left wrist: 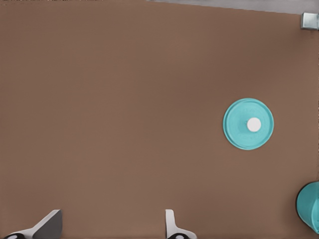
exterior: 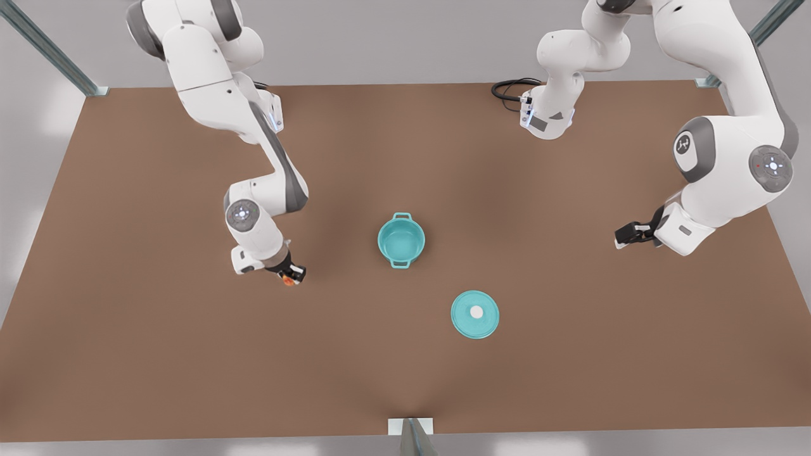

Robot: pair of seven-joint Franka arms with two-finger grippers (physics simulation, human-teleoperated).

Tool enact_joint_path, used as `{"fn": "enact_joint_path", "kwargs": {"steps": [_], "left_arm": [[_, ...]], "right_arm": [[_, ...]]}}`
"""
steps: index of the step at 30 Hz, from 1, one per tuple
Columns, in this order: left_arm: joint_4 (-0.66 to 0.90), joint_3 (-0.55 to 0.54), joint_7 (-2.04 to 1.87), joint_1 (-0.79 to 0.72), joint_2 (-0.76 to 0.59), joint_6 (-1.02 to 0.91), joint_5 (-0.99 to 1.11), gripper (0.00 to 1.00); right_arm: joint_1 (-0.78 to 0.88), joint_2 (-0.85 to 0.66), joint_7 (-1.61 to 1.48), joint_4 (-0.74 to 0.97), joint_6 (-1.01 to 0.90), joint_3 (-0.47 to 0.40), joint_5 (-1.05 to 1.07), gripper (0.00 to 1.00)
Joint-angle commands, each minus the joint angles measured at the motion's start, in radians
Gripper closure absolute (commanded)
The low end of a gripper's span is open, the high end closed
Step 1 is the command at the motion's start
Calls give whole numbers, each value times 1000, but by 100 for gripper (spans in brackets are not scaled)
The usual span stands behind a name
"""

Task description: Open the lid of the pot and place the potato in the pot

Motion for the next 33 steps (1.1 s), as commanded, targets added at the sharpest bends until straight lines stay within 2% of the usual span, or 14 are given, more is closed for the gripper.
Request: {"fn": "enact_joint_path", "kwargs": {"steps": [1,12,18,28,29,30,33], "left_arm": [[4,-5,75,-4,2,1,-4,0],[60,-12,78,-1,29,1,-44,0],[60,-5,76,10,32,-1,-44,0],[56,-6,68,9,32,-1,-43,0],[56,-8,68,7,32,-1,-43,0],[56,-8,68,7,32,-1,-43,0],[54,-8,67,7,32,-1,-43,0]], "right_arm": [[24,-1,227,14,-90,1,18,42],[262,13,500,149,-185,3,18,43],[346,143,628,333,-238,0,19,43],[444,264,680,405,-238,-11,33,42],[445,264,680,403,-238,-10,33,41],[445,264,671,403,-238,-11,30,0],[445,264,671,403,-238,-19,29,0]]}}
